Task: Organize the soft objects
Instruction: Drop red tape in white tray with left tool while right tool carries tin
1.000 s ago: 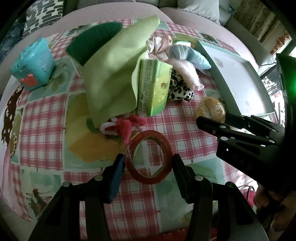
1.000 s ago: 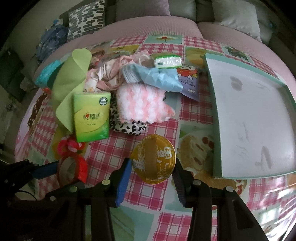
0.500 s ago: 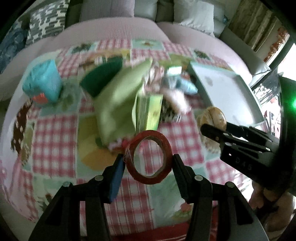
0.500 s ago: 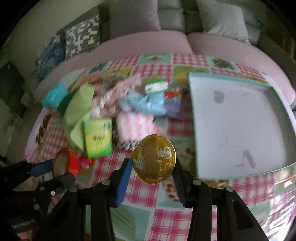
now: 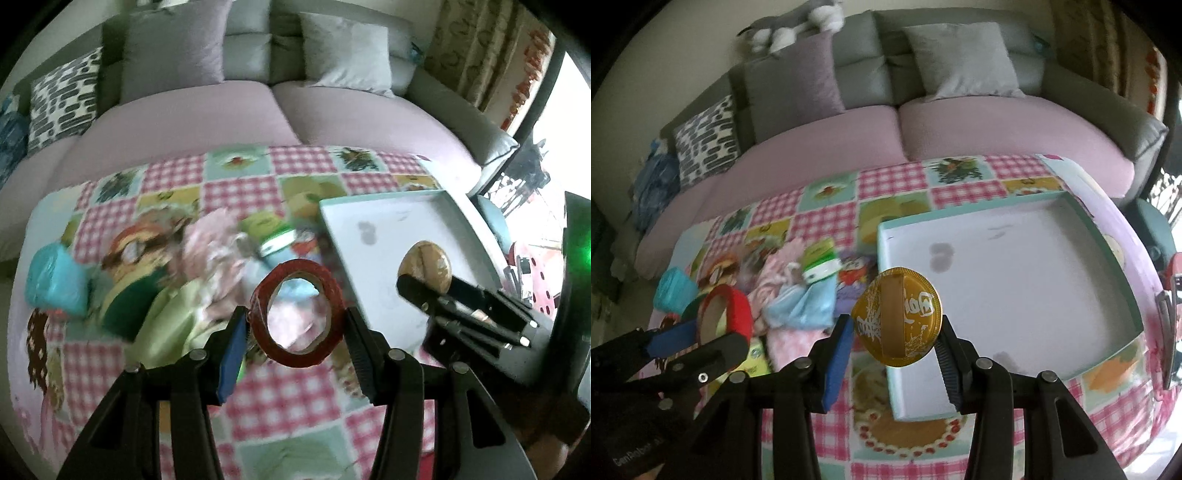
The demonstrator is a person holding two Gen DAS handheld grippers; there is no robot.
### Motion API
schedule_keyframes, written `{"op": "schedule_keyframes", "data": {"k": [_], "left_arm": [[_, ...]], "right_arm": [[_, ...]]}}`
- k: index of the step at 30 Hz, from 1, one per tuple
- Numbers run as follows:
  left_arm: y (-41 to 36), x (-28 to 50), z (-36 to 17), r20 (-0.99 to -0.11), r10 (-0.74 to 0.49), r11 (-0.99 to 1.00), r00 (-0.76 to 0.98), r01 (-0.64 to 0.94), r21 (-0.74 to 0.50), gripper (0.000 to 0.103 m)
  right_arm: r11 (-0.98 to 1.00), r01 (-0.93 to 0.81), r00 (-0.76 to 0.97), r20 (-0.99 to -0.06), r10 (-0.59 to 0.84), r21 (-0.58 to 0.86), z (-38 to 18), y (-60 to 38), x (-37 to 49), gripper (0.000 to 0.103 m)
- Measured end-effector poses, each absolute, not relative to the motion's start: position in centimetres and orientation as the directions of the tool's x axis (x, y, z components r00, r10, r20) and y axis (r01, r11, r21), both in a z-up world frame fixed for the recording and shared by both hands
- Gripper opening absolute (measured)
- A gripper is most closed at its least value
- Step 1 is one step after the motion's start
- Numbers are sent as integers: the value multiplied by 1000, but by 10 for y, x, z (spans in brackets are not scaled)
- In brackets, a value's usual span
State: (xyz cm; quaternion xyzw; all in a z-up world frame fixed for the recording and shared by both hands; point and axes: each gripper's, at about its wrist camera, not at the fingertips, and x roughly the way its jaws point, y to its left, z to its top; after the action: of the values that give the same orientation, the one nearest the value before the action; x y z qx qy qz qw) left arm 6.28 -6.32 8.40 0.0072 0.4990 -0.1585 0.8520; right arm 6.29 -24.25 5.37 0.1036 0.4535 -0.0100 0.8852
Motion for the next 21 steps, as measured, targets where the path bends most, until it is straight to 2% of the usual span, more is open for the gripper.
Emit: {"op": "schedule_keyframes", "data": {"k": [8,21], "left_arm": [[-120,103,79,-852,-270,939,450,317,-130,54],[-201,149,37,-876,-284,915,390,382,-126,54]], "right_arm": [[943,280,565,-825,-9,182,38,-301,73,47],[890,449,480,-862,-162,83,10,-369,83,48]]}}
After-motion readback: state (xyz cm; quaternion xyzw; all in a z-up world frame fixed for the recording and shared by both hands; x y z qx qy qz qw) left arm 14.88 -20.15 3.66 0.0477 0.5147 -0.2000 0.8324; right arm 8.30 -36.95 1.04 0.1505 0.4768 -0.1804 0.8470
